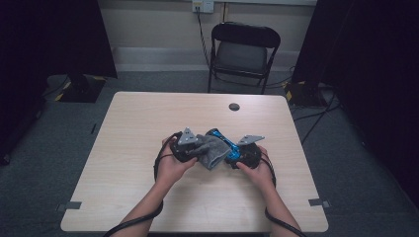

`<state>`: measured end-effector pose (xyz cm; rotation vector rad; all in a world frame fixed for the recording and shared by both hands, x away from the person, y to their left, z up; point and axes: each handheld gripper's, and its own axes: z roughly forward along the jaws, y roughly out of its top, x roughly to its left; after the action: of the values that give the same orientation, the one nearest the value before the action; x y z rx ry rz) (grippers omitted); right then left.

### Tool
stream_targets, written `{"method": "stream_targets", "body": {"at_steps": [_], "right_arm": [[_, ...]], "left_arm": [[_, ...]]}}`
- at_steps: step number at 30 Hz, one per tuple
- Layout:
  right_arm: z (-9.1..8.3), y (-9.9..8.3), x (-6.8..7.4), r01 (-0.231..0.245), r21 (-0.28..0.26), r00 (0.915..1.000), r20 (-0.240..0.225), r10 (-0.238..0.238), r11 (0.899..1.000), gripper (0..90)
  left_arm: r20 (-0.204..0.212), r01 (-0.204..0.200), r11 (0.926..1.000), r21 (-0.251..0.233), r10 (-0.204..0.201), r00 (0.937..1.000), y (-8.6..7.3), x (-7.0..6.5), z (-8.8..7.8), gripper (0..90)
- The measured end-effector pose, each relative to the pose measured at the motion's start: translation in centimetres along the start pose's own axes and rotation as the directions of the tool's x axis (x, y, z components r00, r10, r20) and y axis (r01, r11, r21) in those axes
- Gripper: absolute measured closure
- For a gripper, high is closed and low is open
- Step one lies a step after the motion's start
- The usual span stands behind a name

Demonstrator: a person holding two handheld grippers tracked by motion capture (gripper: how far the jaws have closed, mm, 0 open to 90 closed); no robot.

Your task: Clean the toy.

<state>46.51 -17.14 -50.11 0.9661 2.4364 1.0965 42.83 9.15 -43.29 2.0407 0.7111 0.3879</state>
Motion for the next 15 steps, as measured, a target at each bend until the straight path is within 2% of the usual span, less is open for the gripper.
{"method": "stream_targets", "body": {"at_steps": [2,5,8,9,10,14,15], "right_arm": [[0.0,0.0,0.0,0.0,0.0,1.0,0.0,0.0,1.0,23.7],[0.0,0.0,0.0,0.0,0.0,1.0,0.0,0.0,1.0,23.7],[0.0,0.0,0.0,0.001,0.0,1.0,0.0,-0.001,1.0,23.7],[0.0,0.0,0.0,0.001,0.0,1.0,0.0,-0.001,1.0,23.7],[0.0,0.0,0.0,0.001,0.0,1.0,0.0,-0.001,1.0,23.7],[0.0,0.0,0.1,0.0,0.0,1.0,0.005,0.0,1.0,23.8],[0.0,0.0,0.1,0.0,0.0,1.0,0.005,0.0,1.0,23.8]], "left_arm": [[-0.025,-0.029,0.9995,0.014,0.029,0.9993,0.9,0.2,1.1,74.6],[-0.027,-0.04,0.9989,0.022,0.041,0.9988,1.4,0.1,2.0,74.4],[-0.025,-0.059,0.9979,0.028,0.06,0.9979,2.1,-0.6,3.6,74.1],[-0.031,-0.071,0.997,0.032,0.072,0.9969,2.4,-1.1,4.8,74.0],[-0.031,-0.071,0.997,0.032,0.072,0.9969,2.4,-1.1,4.8,73.8],[-0.061,-0.095,0.9914,0.09,0.1,0.9931,2.5,-1.9,6.9,73.7],[-0.064,-0.077,0.9923,0.097,0.083,0.9945,2.4,-1.9,7.4,73.7]]}}
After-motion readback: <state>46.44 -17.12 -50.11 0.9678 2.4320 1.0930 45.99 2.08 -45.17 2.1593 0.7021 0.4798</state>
